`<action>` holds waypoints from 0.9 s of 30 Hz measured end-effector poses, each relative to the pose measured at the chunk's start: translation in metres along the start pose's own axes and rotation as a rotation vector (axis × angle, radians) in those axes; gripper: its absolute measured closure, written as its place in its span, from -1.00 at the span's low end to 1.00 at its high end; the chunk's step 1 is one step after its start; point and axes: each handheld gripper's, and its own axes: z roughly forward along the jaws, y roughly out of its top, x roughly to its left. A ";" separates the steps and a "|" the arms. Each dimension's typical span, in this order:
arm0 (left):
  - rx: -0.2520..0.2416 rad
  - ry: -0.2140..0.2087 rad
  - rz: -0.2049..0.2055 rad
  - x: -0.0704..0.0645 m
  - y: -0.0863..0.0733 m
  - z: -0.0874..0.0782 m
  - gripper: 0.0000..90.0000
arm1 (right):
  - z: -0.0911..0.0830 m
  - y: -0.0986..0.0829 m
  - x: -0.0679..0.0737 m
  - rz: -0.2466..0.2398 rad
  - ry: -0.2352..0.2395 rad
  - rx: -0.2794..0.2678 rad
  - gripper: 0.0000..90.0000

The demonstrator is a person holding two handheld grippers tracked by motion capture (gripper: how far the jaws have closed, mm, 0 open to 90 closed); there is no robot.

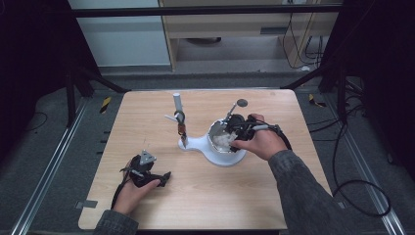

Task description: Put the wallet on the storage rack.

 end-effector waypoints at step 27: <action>0.003 0.000 0.000 0.000 0.000 0.000 -1.00 | -0.009 -0.090 -0.013 0.248 -0.071 -0.183 -0.78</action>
